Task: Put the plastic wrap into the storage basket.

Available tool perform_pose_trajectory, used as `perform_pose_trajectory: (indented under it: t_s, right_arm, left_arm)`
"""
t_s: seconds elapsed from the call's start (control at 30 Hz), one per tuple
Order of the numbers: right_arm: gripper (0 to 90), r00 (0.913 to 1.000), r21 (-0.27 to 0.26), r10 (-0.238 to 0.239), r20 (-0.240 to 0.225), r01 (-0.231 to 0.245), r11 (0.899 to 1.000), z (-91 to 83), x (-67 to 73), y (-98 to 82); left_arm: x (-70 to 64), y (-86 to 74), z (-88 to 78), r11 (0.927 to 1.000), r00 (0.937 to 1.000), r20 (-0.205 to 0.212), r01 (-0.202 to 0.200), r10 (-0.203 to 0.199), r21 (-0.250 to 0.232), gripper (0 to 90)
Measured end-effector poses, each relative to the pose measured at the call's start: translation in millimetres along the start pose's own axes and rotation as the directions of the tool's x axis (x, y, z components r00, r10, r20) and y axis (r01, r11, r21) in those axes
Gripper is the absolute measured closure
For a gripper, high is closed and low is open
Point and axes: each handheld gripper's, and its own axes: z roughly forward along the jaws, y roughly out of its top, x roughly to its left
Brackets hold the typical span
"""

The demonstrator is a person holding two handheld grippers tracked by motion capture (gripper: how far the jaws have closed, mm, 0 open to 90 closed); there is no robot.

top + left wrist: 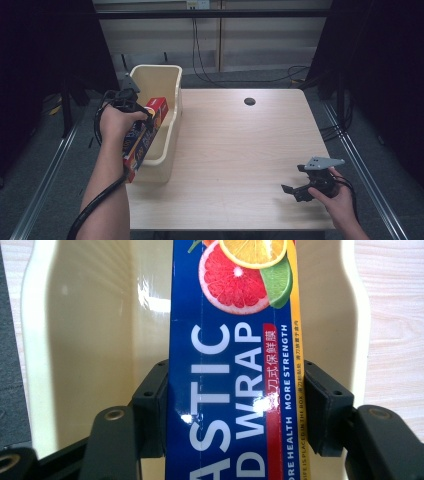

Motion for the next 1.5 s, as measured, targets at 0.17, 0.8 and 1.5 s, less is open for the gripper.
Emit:
perform_pose_trajectory:
  t_s: [0.17,0.8,1.5]
  right_arm:
    - [0.9,1.0,0.0,0.001,-0.001,-0.001,1.0,0.1,-0.2,-0.1]
    - [0.9,0.9999,0.011,-0.007,-0.008,0.007,1.0,2.0,0.2,-0.4]
    - [0.9,0.9999,0.012,-0.003,-0.012,0.003,1.0,2.3,0.2,-0.5]
  left_arm:
    - [1.2,0.6,1.6,1.0,1.0,0.0,0.009,-0.009,0.002,40.1]
    - [4.1,2.5,8.5,0.9992,0.9994,0.002,0.034,-0.034,0.023,39.8]
    - [5.5,5.7,16.6,0.9984,0.9991,-0.01,0.042,-0.042,0.039,39.5]
